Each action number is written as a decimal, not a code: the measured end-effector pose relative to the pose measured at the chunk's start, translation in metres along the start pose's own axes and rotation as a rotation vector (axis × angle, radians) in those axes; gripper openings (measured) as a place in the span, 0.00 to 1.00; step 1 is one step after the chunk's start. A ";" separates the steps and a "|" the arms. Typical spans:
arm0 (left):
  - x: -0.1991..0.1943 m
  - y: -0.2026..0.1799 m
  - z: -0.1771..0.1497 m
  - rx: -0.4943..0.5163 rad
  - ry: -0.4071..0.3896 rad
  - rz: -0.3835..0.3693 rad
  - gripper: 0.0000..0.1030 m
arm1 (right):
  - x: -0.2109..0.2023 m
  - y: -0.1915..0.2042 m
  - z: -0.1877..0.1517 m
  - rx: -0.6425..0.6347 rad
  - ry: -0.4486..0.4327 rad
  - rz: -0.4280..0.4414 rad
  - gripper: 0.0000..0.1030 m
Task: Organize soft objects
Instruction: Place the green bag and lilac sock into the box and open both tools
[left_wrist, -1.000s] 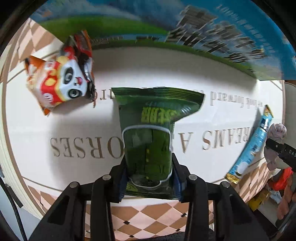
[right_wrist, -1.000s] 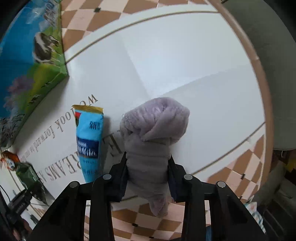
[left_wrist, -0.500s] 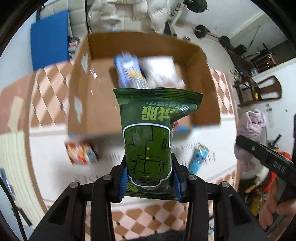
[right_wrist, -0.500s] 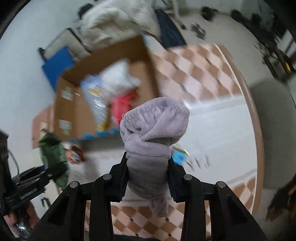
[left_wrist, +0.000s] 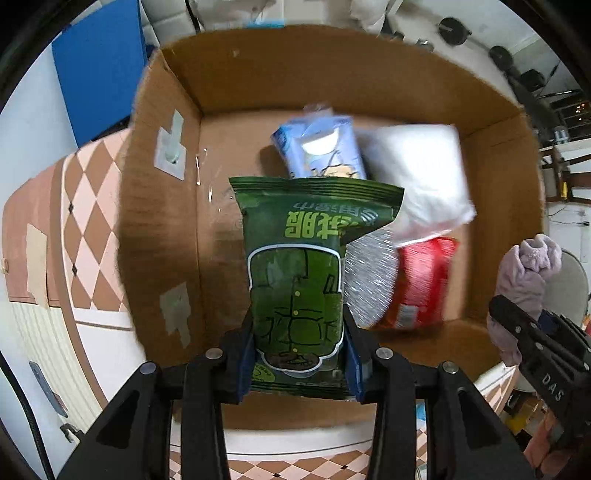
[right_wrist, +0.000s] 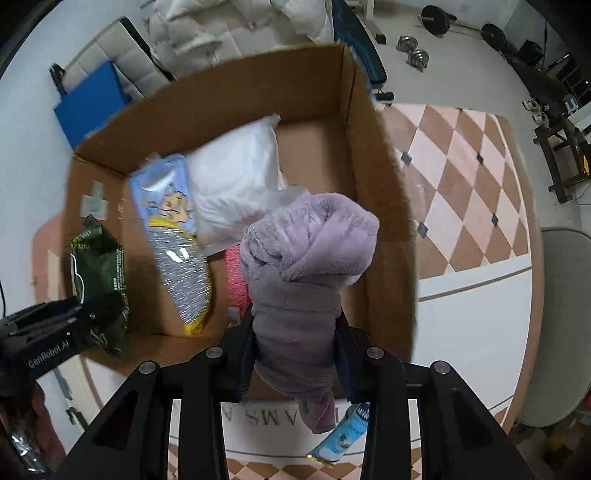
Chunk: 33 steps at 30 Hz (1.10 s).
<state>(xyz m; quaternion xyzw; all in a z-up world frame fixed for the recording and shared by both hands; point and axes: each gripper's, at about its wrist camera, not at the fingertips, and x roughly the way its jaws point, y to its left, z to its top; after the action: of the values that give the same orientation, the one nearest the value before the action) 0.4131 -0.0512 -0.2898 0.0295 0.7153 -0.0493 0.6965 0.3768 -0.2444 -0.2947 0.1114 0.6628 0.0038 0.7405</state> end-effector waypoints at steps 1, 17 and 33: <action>0.010 0.002 0.003 -0.001 0.015 0.006 0.36 | 0.008 0.002 0.003 -0.007 0.008 -0.009 0.38; 0.052 0.019 -0.010 -0.052 0.138 -0.019 0.36 | 0.068 0.014 0.018 -0.033 0.156 -0.100 0.40; -0.058 0.038 -0.043 -0.055 -0.083 0.029 0.85 | 0.001 0.032 0.016 -0.071 0.092 -0.073 1.00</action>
<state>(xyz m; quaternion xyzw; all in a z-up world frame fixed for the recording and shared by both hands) 0.3758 -0.0070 -0.2315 0.0187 0.6865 -0.0210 0.7265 0.3976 -0.2157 -0.2887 0.0607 0.6992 0.0052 0.7123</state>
